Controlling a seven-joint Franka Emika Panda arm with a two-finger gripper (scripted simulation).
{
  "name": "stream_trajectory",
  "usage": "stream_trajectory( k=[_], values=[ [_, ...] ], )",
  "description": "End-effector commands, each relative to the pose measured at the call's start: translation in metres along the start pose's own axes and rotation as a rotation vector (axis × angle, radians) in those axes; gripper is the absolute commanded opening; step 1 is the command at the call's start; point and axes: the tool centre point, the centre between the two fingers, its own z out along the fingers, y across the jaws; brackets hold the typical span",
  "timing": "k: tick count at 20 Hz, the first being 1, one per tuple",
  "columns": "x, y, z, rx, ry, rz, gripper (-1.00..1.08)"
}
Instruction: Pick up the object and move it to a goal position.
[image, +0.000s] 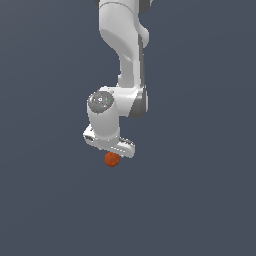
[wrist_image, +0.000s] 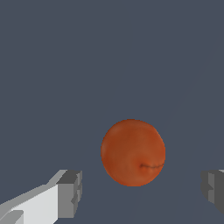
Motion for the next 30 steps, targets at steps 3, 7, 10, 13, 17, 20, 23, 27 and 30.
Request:
stream_trajectory(
  k=[3,7,10,13,17,20,23,27,30],
  values=[
    [0.001,0.001,0.001,-0.001,0.000,0.004,1.00],
    [0.000,0.001,0.011,-0.001,0.000,0.005,1.00],
    [0.000,0.002,0.027,-0.002,0.000,0.007,1.00],
    [0.000,0.003,0.043,-0.002,0.001,0.009,1.00],
    [0.001,0.003,0.052,-0.002,0.001,0.009,1.00],
    [0.001,0.002,0.052,-0.002,0.001,0.009,-1.00],
    [0.001,0.002,0.052,-0.002,0.001,0.009,-1.00],
    [0.001,0.002,0.052,-0.002,0.001,0.009,-1.00],
    [0.001,0.002,0.052,-0.002,0.001,0.009,-1.00]
  ],
)
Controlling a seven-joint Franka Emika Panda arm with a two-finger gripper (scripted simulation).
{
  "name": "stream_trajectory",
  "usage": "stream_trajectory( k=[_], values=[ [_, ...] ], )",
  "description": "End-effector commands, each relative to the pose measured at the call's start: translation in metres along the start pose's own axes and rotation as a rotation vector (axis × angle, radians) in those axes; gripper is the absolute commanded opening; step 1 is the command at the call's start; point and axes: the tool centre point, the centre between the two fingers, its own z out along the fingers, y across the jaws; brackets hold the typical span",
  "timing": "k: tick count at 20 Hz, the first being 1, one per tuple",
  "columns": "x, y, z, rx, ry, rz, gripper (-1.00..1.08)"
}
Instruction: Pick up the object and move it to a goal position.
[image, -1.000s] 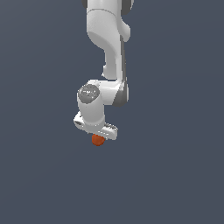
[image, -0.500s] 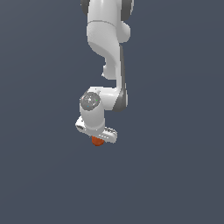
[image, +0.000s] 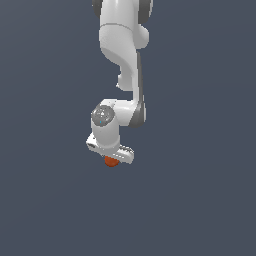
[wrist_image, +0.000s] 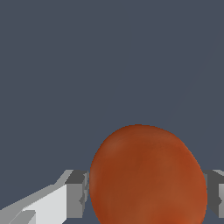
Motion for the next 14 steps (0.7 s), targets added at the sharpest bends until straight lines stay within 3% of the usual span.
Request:
stream_trajectory(
  k=[1,14],
  values=[
    [0.000,0.000,0.000,0.000,0.000,0.000,-1.00],
    [-0.008,0.031,-0.052,0.000,0.000,0.000,-1.00]
  ],
)
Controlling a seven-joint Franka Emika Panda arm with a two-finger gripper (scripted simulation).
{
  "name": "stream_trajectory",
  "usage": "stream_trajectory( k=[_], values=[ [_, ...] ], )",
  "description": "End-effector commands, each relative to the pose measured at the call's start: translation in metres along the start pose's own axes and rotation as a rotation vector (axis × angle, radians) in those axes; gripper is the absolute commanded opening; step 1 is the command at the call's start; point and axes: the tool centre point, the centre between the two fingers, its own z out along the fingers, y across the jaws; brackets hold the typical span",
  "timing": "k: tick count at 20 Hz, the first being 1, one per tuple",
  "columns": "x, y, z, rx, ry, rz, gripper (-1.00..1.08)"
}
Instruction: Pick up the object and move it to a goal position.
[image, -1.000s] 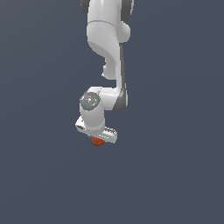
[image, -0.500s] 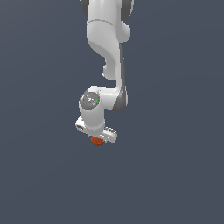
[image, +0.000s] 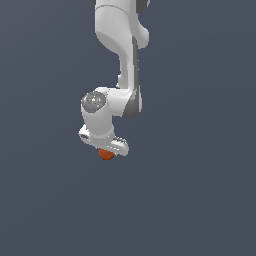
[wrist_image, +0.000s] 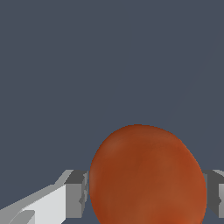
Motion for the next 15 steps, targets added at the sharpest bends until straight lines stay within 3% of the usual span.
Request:
stream_trajectory(
  k=[1,8,15],
  values=[
    [-0.002,0.011,-0.020,0.001,0.003,0.001,-1.00],
    [-0.007,0.036,-0.064,0.001,0.003,0.001,-1.00],
    [-0.008,0.046,-0.080,0.001,0.003,0.001,-1.00]
  ],
)
